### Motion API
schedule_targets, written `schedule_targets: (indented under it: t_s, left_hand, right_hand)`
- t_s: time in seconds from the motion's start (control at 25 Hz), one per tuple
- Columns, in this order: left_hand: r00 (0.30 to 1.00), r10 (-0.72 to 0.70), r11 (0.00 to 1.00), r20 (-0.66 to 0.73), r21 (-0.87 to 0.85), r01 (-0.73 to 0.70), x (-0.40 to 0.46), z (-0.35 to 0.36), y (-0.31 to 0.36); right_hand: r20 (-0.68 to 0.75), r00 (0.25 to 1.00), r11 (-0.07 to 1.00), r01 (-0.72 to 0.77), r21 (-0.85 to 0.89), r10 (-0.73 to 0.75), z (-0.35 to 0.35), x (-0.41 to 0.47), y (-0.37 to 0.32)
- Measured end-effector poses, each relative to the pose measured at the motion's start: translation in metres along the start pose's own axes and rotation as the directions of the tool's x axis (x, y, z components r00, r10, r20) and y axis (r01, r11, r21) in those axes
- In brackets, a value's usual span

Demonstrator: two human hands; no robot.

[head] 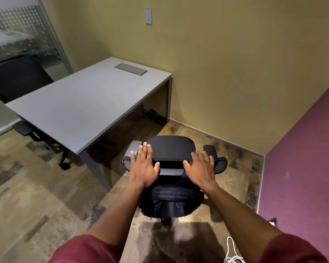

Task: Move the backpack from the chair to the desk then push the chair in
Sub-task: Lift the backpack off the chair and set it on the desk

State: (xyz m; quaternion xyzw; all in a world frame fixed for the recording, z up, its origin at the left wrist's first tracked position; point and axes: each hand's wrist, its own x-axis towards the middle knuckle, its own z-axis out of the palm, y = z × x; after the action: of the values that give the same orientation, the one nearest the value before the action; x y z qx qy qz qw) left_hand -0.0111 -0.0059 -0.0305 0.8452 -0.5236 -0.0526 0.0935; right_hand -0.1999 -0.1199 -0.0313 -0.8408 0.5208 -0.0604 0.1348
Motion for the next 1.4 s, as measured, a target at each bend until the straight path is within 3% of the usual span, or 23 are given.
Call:
schedule_targets:
  t_s: [0.24,0.36,0.48,0.6,0.72,0.96,1.12,1.24,1.4]
  left_hand:
    - [0.967,-0.251,0.963,0.054,-0.083,0.255,0.014,-0.007,0.003]
    - [0.916,-0.393,0.902,0.083,-0.162,0.401,0.018,-0.012,-0.003]
    - [0.884,-0.463,0.83,0.074,-0.314,0.461,0.017,-0.012,-0.014]
    - [0.834,-0.548,0.71,0.064,-0.49,0.505,0.01,-0.007,-0.031]
    - [0.729,-0.675,0.514,0.118,-0.633,0.579,0.0,0.0,-0.049]
    - [0.633,-0.752,0.244,0.182,-0.816,0.524,-0.011,0.008,-0.054]
    - [0.512,-0.818,-0.003,0.262,-0.893,0.451,-0.033,0.02,-0.046]
    - [0.455,-0.84,-0.045,0.297,-0.873,0.486,-0.044,0.027,-0.047]
    - [0.481,-0.808,-0.053,0.34,-0.856,0.515,-0.048,0.034,-0.043]
  right_hand:
    - [0.043,0.99,0.99,-0.135,0.048,0.133,-0.008,0.009,-0.001]
    - [0.066,0.975,0.975,-0.215,0.064,0.21,-0.012,0.012,-0.001]
    - [0.069,0.963,0.962,-0.264,0.062,0.26,-0.014,0.013,-0.001]
    - [0.045,0.953,0.951,-0.303,0.068,0.3,-0.013,0.013,-0.002]
    - [-0.014,0.937,0.932,-0.346,0.111,0.35,-0.01,0.011,-0.001]
    - [-0.078,0.902,0.877,-0.387,0.286,0.424,-0.012,0.007,0.002]
    - [-0.122,0.873,0.853,-0.418,0.312,0.472,-0.013,0.005,0.004]
    - [-0.085,0.866,0.859,-0.468,0.209,0.493,-0.013,0.006,-0.001]
    - [0.032,0.877,0.877,-0.476,-0.064,0.479,-0.026,0.017,-0.001]
